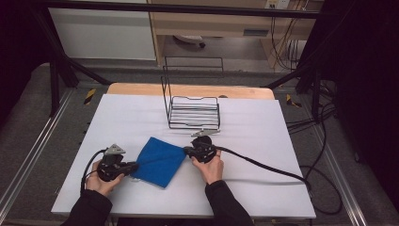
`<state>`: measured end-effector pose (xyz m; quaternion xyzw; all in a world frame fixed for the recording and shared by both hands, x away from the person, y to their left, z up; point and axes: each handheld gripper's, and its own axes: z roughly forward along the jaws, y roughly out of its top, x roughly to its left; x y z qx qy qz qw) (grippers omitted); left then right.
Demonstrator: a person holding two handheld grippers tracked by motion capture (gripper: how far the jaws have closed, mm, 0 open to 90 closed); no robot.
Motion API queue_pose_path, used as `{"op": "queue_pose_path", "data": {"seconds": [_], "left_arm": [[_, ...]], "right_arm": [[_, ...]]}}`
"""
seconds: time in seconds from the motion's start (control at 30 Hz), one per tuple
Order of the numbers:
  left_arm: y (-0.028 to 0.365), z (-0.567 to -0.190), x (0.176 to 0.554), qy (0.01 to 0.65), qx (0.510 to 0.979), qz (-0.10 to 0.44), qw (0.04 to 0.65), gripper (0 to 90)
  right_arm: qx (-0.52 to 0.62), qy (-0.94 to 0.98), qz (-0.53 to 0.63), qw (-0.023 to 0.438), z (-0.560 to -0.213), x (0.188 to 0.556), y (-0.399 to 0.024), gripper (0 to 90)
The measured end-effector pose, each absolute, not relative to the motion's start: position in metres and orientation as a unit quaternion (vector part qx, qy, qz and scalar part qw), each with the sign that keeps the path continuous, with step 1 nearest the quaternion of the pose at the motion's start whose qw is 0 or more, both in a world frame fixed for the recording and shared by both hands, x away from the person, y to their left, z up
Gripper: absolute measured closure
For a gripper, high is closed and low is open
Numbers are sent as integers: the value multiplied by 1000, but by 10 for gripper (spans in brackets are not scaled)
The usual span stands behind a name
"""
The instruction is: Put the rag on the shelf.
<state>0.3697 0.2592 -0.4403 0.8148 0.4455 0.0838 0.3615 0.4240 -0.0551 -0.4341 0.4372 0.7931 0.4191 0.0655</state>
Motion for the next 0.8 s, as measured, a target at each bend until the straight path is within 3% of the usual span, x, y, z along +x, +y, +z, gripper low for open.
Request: {"op": "queue_pose_path", "data": {"seconds": [0.23,0.43,0.5,0.7,0.8], "left_arm": [[227,-440,364,418,823,79,376,808],[224,-439,363,412,823,106,377,718],[228,-437,362,414,820,114,379,662],[246,-428,358,412,813,141,386,469],[254,-427,358,418,809,146,386,416]], "right_arm": [[459,792,395,77,-429,431,-81,886],[449,797,391,100,-436,446,-82,873],[447,795,394,112,-441,446,-82,796],[424,797,415,114,-433,414,-85,431],[412,803,417,101,-432,401,-85,413]]}}
